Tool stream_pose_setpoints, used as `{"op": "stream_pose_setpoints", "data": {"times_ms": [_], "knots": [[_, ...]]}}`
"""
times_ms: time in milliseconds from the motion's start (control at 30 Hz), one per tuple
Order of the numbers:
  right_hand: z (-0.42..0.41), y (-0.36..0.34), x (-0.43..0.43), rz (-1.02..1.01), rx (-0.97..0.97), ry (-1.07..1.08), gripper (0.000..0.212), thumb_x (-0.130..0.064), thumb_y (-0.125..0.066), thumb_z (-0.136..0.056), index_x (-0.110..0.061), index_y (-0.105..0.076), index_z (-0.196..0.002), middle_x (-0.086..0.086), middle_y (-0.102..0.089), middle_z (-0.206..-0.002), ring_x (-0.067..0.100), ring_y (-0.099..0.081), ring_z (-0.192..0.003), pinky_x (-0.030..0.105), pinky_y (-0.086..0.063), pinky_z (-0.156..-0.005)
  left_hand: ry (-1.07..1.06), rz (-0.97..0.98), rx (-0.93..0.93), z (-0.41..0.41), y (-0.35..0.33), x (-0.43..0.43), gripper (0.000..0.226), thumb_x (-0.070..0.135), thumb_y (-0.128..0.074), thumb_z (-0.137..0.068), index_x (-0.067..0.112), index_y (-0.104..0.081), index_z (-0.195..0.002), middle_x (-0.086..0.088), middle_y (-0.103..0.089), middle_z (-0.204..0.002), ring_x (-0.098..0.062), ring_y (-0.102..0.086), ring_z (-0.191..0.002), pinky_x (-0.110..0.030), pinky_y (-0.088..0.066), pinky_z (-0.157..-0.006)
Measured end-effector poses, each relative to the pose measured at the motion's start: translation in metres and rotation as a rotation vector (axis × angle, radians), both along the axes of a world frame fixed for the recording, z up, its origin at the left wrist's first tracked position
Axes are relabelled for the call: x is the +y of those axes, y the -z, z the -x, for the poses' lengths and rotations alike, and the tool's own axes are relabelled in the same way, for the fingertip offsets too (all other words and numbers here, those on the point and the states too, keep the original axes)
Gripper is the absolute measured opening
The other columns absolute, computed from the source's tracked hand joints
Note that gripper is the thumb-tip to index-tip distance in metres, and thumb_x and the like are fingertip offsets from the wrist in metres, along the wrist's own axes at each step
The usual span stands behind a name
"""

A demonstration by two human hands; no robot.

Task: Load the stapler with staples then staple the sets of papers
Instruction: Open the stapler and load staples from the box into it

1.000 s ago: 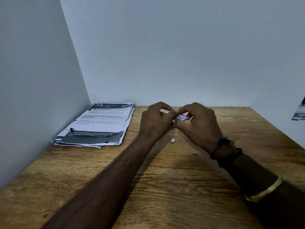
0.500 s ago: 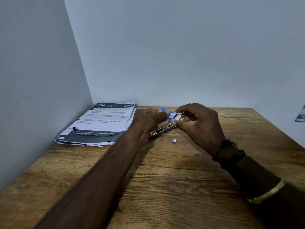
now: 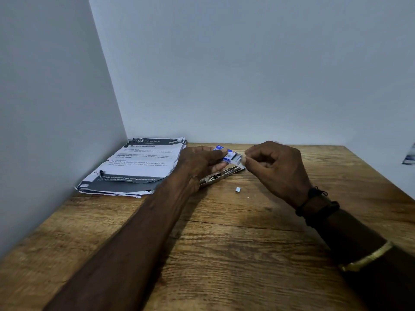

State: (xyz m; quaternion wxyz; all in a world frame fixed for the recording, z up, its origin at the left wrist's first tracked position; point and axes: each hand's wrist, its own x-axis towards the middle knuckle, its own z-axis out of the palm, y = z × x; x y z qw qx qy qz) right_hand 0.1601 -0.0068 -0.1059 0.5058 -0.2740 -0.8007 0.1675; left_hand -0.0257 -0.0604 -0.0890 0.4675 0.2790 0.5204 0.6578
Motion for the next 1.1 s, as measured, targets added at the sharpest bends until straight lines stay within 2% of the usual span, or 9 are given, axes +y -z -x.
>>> {"op": "stream_pose_setpoints", "data": {"times_ms": [67, 167, 300, 533, 800, 967, 1100], "knots": [[-0.001, 0.0, 0.001, 0.037, -0.013, -0.011, 0.006, -0.009, -0.081, -0.081, -0.011, -0.078, -0.087, -0.003, -0.075, -0.087, -0.003, -0.069, -0.069, 0.005, -0.047, -0.061, 0.004, 0.008, -0.004, -0.001, 0.0, 0.0, 0.019, -0.003, -0.08, -0.079, 0.003, -0.062, -0.075, -0.01, -0.076, -0.068, -0.014, -0.074, -0.057, -0.022, -0.063, -0.058], [-0.002, -0.002, 0.001, 0.038, -0.06, -0.055, 0.019, -0.002, -0.077, -0.08, -0.012, -0.079, -0.096, -0.001, -0.074, -0.093, -0.001, -0.071, -0.076, 0.006, -0.05, -0.064, 0.015, 0.013, -0.002, -0.002, -0.001, -0.001, 0.017, -0.004, -0.08, -0.079, 0.001, -0.064, -0.079, -0.008, -0.076, -0.067, -0.014, -0.074, -0.058, -0.022, -0.062, -0.058], [-0.003, -0.004, -0.001, -0.103, -0.159, -0.046, 0.021, -0.005, -0.076, -0.083, -0.015, -0.081, -0.101, 0.001, -0.074, -0.098, 0.011, -0.07, -0.086, 0.019, -0.055, -0.077, 0.033, 0.017, -0.01, -0.002, -0.001, -0.001, 0.013, -0.005, -0.078, -0.081, -0.001, -0.067, -0.074, -0.007, -0.076, -0.063, -0.014, -0.073, -0.055, -0.021, -0.062, -0.057], [-0.005, -0.002, 0.004, -0.208, -0.175, -0.042, 0.015, -0.014, -0.078, -0.086, -0.014, -0.081, -0.1, 0.003, -0.076, -0.098, 0.016, -0.071, -0.089, 0.037, -0.059, -0.076, 0.053, 0.023, -0.051, -0.002, 0.0, -0.002, 0.014, -0.004, -0.075, -0.083, 0.0, -0.072, -0.071, -0.009, -0.076, -0.066, -0.013, -0.073, -0.055, -0.018, -0.059, -0.052], [-0.008, -0.006, 0.003, -0.3, -0.294, 0.002, 0.009, -0.02, -0.07, -0.093, -0.017, -0.078, -0.096, -0.001, -0.073, -0.099, 0.019, -0.068, -0.09, 0.042, -0.055, -0.074, 0.098, 0.043, -0.052, -0.004, 0.001, -0.003, 0.007, -0.002, -0.078, -0.081, -0.001, -0.073, -0.076, -0.01, -0.076, -0.067, -0.014, -0.074, -0.058, -0.018, -0.059, -0.054], [-0.008, -0.009, -0.002, -0.304, -0.327, 0.017, 0.01, -0.02, -0.066, -0.095, -0.018, -0.076, -0.096, -0.001, -0.071, -0.103, 0.022, -0.067, -0.093, 0.043, -0.053, -0.075, 0.111, 0.047, -0.057, -0.005, 0.001, -0.003, 0.028, -0.003, -0.076, -0.083, 0.005, -0.078, -0.056, -0.008, -0.076, -0.066, -0.011, -0.073, -0.055, -0.017, -0.059, -0.053], [-0.009, -0.01, -0.002, -0.311, -0.327, 0.023, 0.009, -0.019, -0.069, -0.092, -0.017, -0.077, -0.095, 0.0, -0.072, -0.107, 0.021, -0.069, -0.09, 0.043, -0.055, -0.073, 0.089, 0.049, -0.067, -0.004, 0.0, -0.003, 0.027, -0.003, -0.076, -0.083, 0.004, -0.076, -0.058, -0.008, -0.076, -0.066, -0.011, -0.072, -0.055, -0.018, -0.059, -0.053]]}}
